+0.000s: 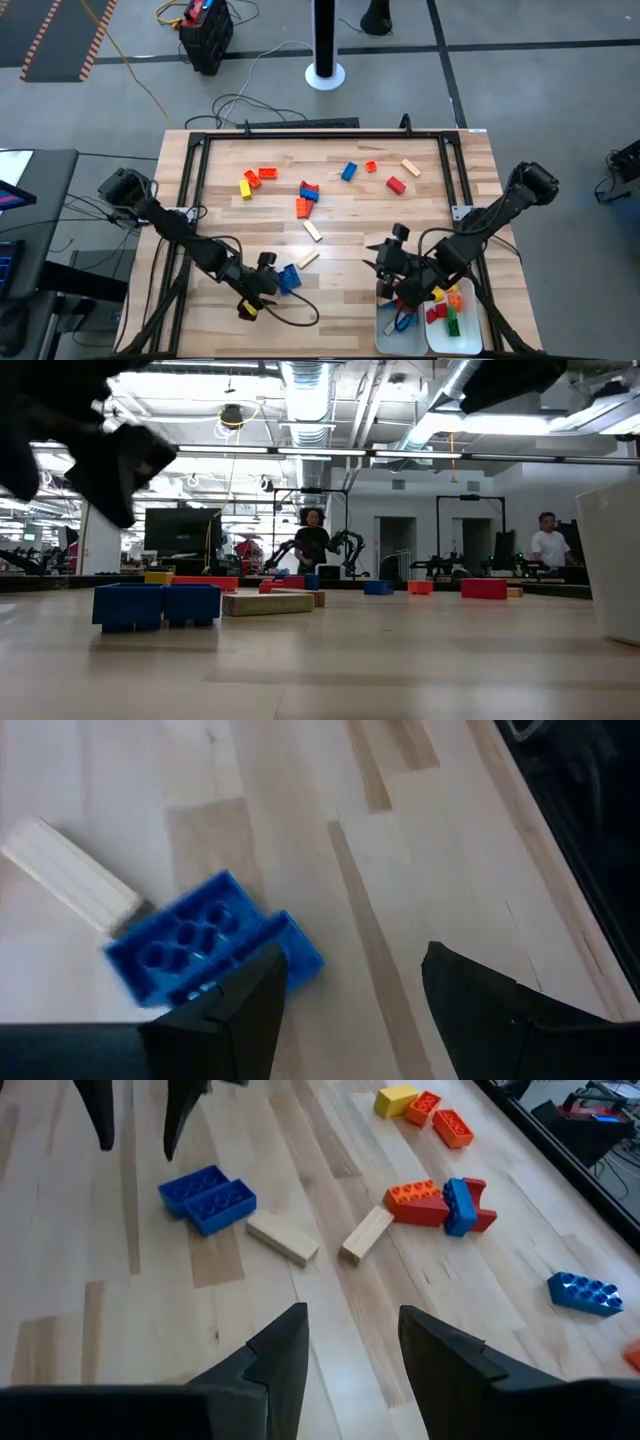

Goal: Sort blocks by size
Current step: Put the large blue game piece into the gray bin

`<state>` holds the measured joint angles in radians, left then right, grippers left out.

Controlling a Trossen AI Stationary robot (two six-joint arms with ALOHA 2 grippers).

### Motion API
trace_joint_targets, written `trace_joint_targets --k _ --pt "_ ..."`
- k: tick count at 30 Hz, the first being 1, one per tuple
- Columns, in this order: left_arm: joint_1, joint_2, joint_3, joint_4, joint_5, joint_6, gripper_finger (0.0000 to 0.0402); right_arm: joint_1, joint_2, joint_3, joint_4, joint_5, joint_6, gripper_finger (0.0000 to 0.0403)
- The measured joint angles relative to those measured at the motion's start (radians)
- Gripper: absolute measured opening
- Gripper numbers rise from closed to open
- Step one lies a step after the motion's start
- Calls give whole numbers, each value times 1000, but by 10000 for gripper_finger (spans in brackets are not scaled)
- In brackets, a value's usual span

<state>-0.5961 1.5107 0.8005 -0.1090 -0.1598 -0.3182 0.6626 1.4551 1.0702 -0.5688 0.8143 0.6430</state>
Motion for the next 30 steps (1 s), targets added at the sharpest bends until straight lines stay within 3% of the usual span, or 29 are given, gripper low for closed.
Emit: trace_joint_targets --k 8,16,30 --pt "8 126 4 69 19 -17 222 -10 0 0 47 0 -14 183" --pt "65 116 6 -135 -70 -51 222 6 0 0 60 0 -23 183" --pt "100 46 60 -295 -80 33 222 18 0 0 62 0 -24 183"
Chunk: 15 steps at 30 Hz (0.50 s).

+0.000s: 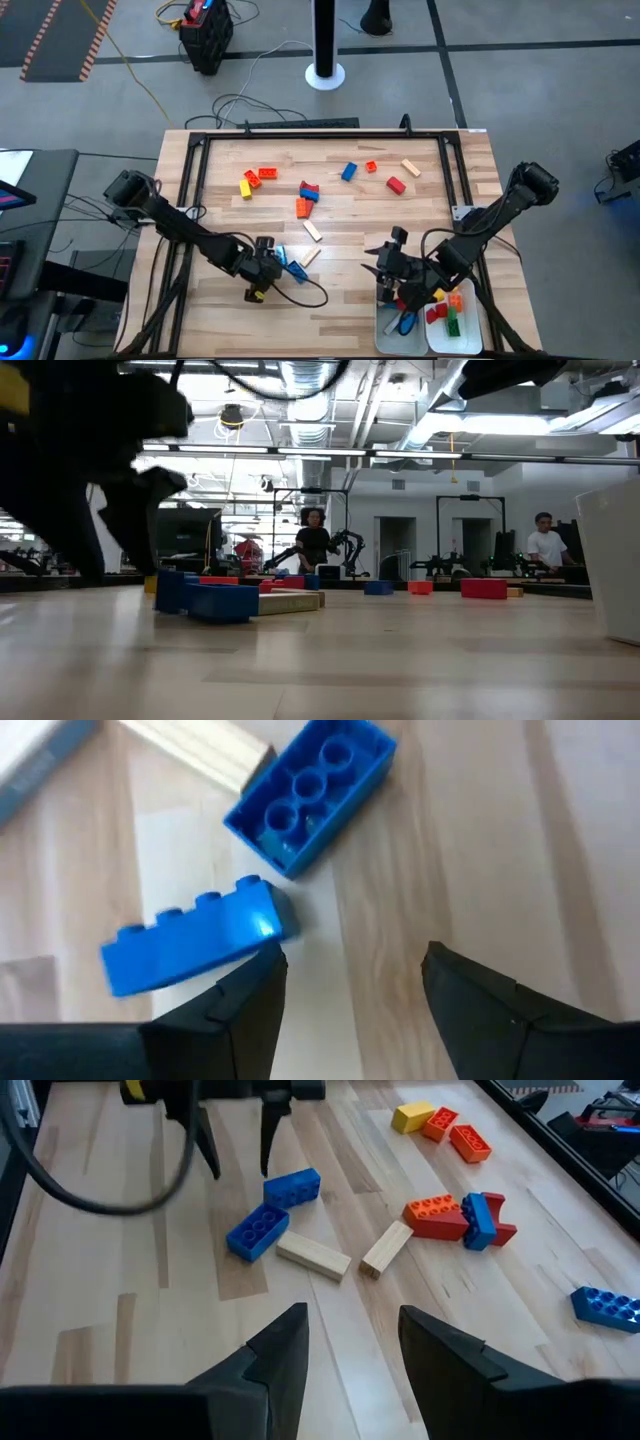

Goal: Sort blocks by size
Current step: Put the large blue game piece into the gray bin

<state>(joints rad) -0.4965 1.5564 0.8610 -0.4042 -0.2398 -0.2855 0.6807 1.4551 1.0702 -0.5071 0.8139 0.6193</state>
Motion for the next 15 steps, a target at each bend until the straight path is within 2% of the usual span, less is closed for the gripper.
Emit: trace_joint_targets --k 5,10,15 --pt "0 -34 44 -109 -7 40 222 0 0 0 -1 0 0 183" --pt "10 -34 56 -125 -79 201 222 -6 0 0 0 0 -3 183" --pt "82 -34 56 -119 -33 301 222 -10 0 0 16 0 -16 183"
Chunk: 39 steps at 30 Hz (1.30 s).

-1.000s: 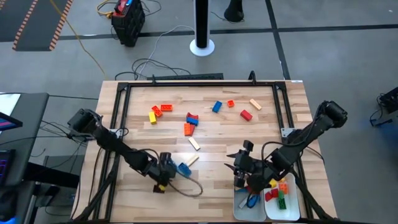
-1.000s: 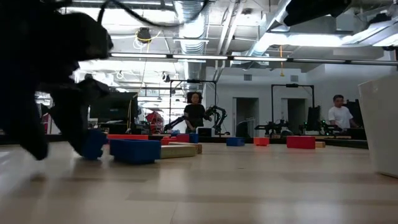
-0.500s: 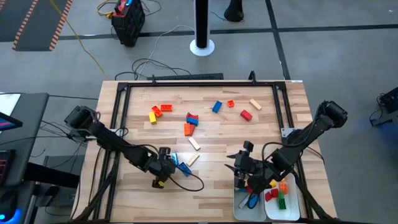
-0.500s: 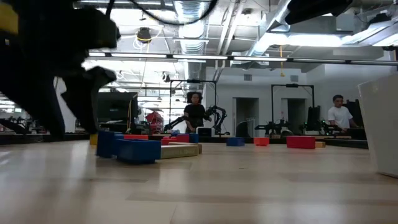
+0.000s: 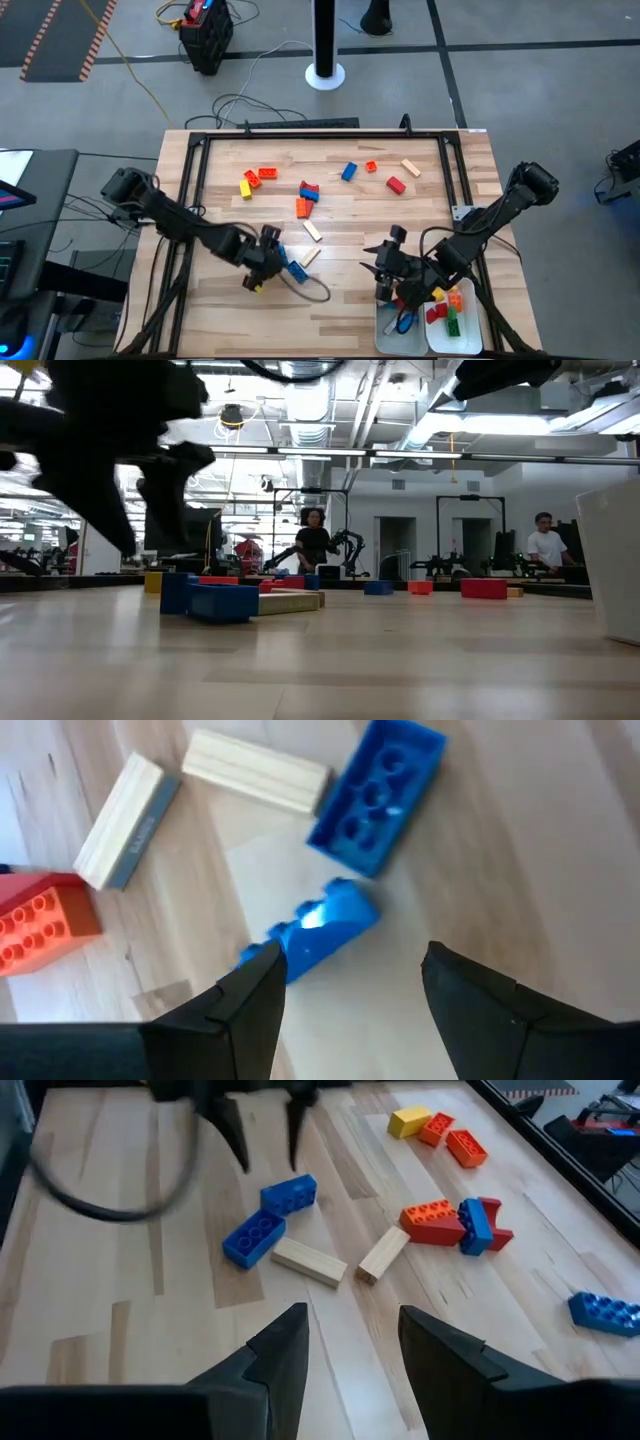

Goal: Sort blocks by size
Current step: Put the large blue game piece into the gray bin

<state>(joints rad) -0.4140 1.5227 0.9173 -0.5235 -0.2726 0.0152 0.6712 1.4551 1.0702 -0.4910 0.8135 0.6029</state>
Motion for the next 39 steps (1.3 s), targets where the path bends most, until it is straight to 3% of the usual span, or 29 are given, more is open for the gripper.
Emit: trace_joint_targets --k 11,22,30,34,39 --pt "124 0 0 42 189 139 222 0 0 0 32 0 -40 183" --pt "151 101 5 69 209 311 222 -2 6 0 48 -1 -56 183" --pt "150 133 10 47 153 313 221 2 6 0 51 0 -61 183" --pt "148 133 10 5 125 308 196 2 6 0 47 -1 -62 183" --pt "148 133 10 -10 125 270 120 2 6 0 43 -1 -61 183"
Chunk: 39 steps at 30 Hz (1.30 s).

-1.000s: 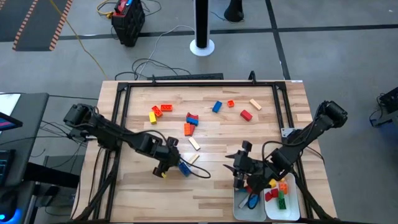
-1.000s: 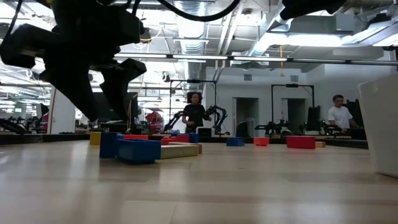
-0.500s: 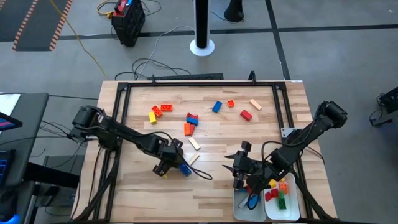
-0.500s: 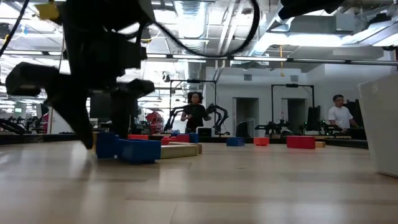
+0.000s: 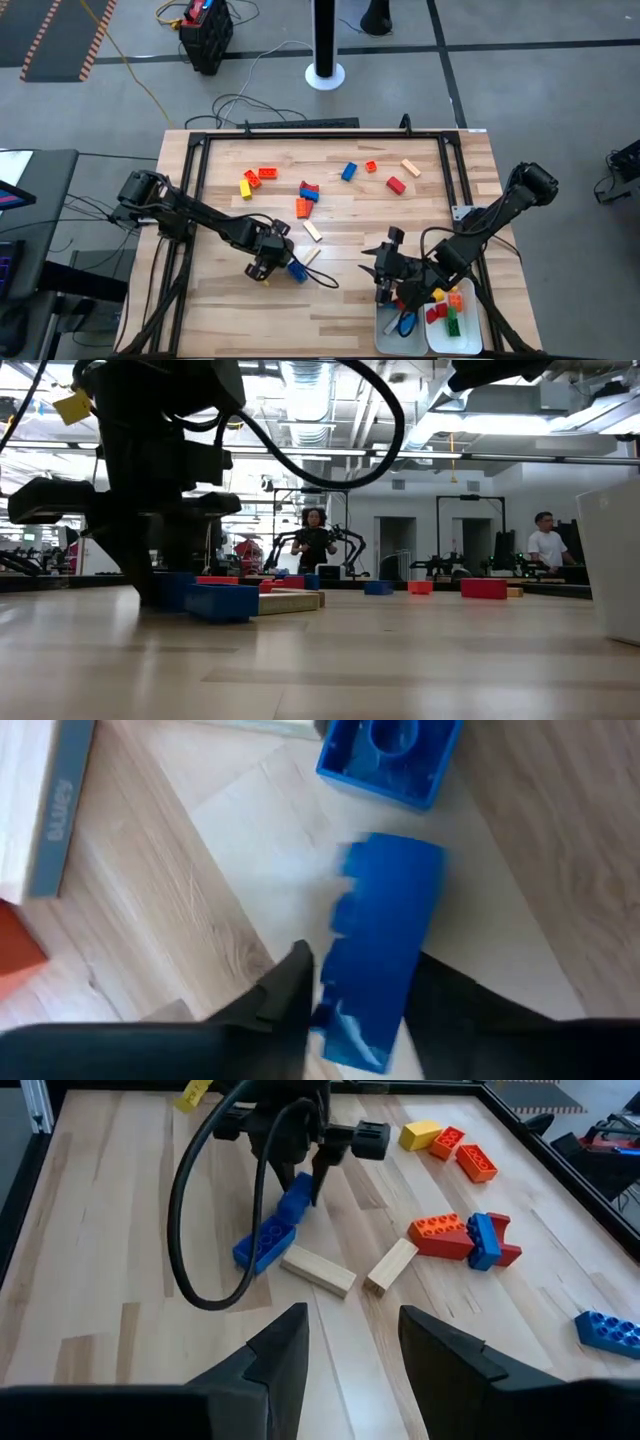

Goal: Sort blocks by size
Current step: Put the large blue game piece into the gray bin

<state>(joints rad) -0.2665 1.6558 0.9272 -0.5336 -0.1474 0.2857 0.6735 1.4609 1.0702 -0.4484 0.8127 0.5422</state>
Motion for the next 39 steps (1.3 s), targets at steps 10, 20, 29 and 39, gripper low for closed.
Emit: trace_joint_targets --k 10,20,29,39 --pt "0 -75 0 15 -29 -124 81 29 20 -1 -363 0 324 183" --pt "4 -198 0 376 -55 -160 94 -26 87 -48 79 129 -3 183" --pt "-4 -196 0 636 -55 -205 90 -68 99 -76 579 105 -440 183" --pt "-30 -136 1 814 -52 -224 92 -103 98 -76 783 30 -597 183"
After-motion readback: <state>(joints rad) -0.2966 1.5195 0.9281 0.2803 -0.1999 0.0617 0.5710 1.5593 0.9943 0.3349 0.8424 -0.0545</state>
